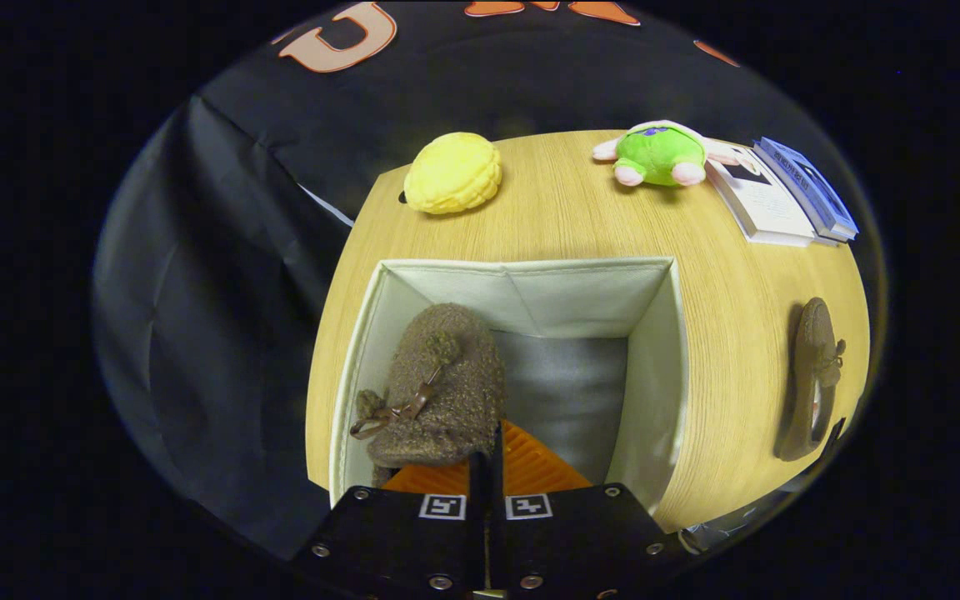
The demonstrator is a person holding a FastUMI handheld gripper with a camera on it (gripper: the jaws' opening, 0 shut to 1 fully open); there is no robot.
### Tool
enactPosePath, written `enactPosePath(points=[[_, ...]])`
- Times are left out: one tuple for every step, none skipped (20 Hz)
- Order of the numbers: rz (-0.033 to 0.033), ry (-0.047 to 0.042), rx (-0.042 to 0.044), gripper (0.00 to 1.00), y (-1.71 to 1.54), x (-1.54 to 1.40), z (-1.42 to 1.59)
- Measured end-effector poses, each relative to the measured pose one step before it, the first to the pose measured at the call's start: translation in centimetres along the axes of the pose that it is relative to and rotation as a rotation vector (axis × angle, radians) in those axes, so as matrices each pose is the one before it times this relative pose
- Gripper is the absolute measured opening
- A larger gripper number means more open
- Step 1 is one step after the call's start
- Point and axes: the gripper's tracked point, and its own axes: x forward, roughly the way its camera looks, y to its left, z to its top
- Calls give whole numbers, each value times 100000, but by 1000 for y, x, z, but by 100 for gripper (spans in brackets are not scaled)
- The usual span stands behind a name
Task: Open the storage box then place both shoes into the box .Put the left shoe in first, then the right shoe, with the right side of both shoes facing outward in a uniform manner.
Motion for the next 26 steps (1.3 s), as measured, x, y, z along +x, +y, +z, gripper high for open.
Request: enactPosePath(points=[[313, 762, 209, 3, 177, 723, -65], [-70, 2275, 288, 3, 65, 628, -313], [175, 2693, 583, 3, -114, 586, -547], [209, 2785, 866, 6, 21, 526, -540], [589, 2640, -10, 8, 141, 356, -445], [805, 1935, -1158, 12, 209, 235, -351], [1894, 1999, -1618, 14, 286, 81, -467], [2993, 2218, -1608, 23, 606, -39, -513], [3684, 800, -1672, 28, 549, -237, -335], [3898, 450, -1646, 41, 511, -588, -175], [3665, 284, -1070, 47, 269, -984, -96], [2520, -1723, -753, 58, 31, -914, 100], [1962, -2725, -1240, 62, -225, -1184, 328], [914, -2745, -1040, 65, -615, -1238, 299], [526, -2917, -626, 66, -823, -1604, 332], [1163, -3138, 303, 71, -584, -1651, 674], [2003, -3270, 1019, 74, -515, -1452, 570], [204, -3762, 464, 77, -771, -1438, 731], [-560, -4065, -232, 81, -1005, -1672, 920], [-1396, -4001, -115, 87, -1387, -1520, 953], [-658, -3796, 220, 89, -1045, -1445, 747], [-1410, -3253, 1008, 93, -1401, -1252, 754], [-2219, -2960, 1323, 94, -1707, -1430, 473], [-3810, -3067, 919, 96, -2621, -1143, 672], [-4638, -2213, 350, 96, -2827, -675, 312], [-5534, -867, 33, 97, -3161, -607, -91]])
